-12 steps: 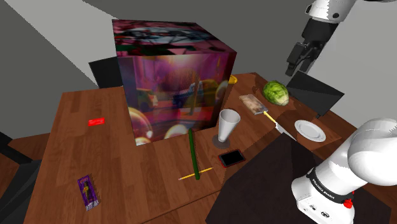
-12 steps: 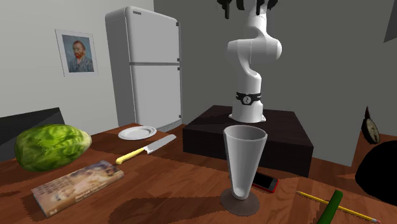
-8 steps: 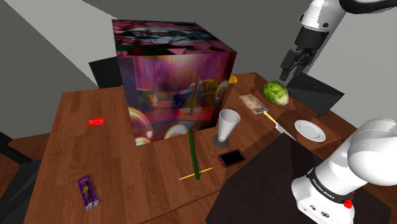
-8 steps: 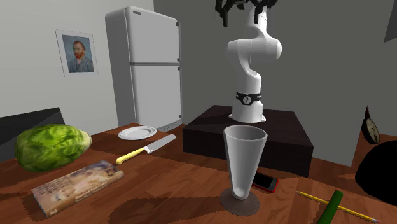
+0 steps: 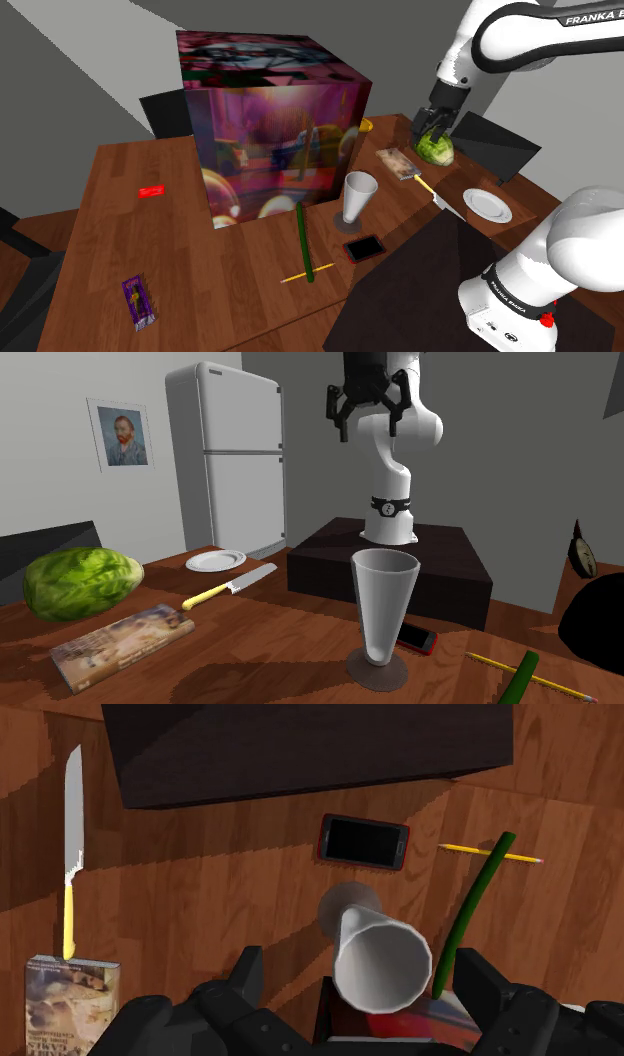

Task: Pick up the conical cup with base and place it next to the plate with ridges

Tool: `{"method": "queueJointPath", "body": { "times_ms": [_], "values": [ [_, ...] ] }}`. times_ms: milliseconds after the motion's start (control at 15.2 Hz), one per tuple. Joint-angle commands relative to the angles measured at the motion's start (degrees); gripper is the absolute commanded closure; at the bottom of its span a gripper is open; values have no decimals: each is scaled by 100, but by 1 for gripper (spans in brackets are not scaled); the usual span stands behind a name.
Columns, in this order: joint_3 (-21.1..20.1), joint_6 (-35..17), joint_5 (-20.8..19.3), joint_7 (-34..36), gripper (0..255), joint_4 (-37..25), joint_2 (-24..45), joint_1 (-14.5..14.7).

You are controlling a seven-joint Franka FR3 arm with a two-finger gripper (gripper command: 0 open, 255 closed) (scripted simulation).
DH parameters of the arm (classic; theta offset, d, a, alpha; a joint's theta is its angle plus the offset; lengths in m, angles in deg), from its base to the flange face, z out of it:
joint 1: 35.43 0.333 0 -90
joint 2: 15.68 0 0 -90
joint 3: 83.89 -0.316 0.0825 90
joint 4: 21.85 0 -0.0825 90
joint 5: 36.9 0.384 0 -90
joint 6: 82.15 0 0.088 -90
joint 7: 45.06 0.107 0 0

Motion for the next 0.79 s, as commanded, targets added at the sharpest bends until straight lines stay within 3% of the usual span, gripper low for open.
{"method": "queueJointPath", "body": {
  "times_ms": [0,396,726],
  "values": [
    [93,-501,92,-91,0,86,391,34],
    [372,-1806,548,-506,0,162,1628,211],
    [569,-2732,1298,-1115,0,-51,2835,434]
  ]
}}
